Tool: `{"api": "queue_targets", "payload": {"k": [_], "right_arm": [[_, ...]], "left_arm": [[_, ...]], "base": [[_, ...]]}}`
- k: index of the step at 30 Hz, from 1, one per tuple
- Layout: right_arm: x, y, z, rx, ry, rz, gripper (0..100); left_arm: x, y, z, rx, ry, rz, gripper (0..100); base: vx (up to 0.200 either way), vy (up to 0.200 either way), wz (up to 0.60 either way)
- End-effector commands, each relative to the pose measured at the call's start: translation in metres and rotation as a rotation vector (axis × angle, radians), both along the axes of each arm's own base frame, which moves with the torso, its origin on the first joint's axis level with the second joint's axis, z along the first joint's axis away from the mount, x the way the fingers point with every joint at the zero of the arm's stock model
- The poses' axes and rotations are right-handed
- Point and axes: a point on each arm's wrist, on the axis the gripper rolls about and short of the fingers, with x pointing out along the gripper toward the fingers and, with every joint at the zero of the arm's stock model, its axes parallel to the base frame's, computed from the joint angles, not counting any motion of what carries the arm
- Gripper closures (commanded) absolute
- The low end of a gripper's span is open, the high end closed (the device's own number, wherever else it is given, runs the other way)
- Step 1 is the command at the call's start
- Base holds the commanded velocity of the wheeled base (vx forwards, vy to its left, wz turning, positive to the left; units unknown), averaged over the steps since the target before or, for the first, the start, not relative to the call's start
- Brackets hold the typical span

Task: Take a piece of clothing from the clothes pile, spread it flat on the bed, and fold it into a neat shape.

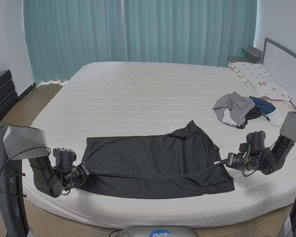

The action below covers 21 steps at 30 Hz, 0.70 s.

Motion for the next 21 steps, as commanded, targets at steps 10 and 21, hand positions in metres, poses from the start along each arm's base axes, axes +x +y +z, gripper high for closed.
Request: {"api": "queue_targets", "payload": {"k": [10, 21], "right_arm": [[-0.026, 0.013, 0.028, 0.212, 0.049, -0.144, 0], [-0.046, 0.053, -0.008, 0.302, 0.254, -0.239, 0]], "left_arm": [[0.001, 0.014, 0.016, -0.118, -0.038, 0.117, 0], [-0.020, 0.022, 0.028, -0.244, -0.006, 0.106, 0]], "base": [[0.000, 0.000, 0.00], [0.000, 0.000, 0.00]]}}
